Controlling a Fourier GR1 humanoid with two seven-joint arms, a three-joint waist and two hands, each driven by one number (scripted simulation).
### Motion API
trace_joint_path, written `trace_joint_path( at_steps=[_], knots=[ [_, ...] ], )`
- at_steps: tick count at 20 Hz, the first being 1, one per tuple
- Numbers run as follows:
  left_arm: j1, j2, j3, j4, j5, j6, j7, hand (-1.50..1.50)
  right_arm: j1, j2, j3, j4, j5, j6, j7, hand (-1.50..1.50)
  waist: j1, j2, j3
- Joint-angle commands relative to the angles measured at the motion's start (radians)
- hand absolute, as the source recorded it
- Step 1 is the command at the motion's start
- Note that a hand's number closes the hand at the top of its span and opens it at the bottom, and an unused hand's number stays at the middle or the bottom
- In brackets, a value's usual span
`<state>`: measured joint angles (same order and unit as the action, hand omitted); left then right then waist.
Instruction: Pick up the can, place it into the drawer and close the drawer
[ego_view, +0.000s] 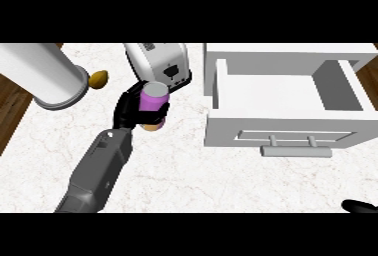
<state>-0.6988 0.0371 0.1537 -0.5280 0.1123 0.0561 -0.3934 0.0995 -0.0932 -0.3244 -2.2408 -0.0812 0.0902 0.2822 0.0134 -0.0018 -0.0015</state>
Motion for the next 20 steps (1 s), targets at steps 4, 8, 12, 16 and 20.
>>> trace_joint_path(
  at_steps=[4,8,12,16,20],
  knots=[
    [-0.196,-0.035,-0.053,-0.137,0.039,0.038,0.143,1.5,-0.024,-0.011,-0.003,0.005,0.002,-0.007,0.018,-1.5,-0.027,-0.012,0.003],
    [-0.224,-0.035,-0.072,-0.178,0.041,0.067,0.19,1.5,-0.032,-0.022,0.001,0.0,-0.009,0.004,0.029,-1.5,-0.041,-0.016,0.003],
    [-0.25,-0.035,-0.084,-0.21,0.022,0.108,0.231,1.5,-0.032,-0.017,0.008,0.018,-0.017,0.013,0.016,-1.5,-0.057,-0.016,0.006],
    [-0.248,-0.029,-0.115,-0.248,0.01,0.113,0.288,1.5,-0.051,-0.016,0.028,0.025,0.009,0.004,0.024,-1.5,-0.053,-0.018,0.006],
    [-0.262,-0.026,-0.116,-0.275,0.017,0.15,0.343,1.5,-0.059,-0.021,0.043,0.016,0.006,0.013,0.037,-1.5,-0.09,-0.02,0.006]
  ],
)
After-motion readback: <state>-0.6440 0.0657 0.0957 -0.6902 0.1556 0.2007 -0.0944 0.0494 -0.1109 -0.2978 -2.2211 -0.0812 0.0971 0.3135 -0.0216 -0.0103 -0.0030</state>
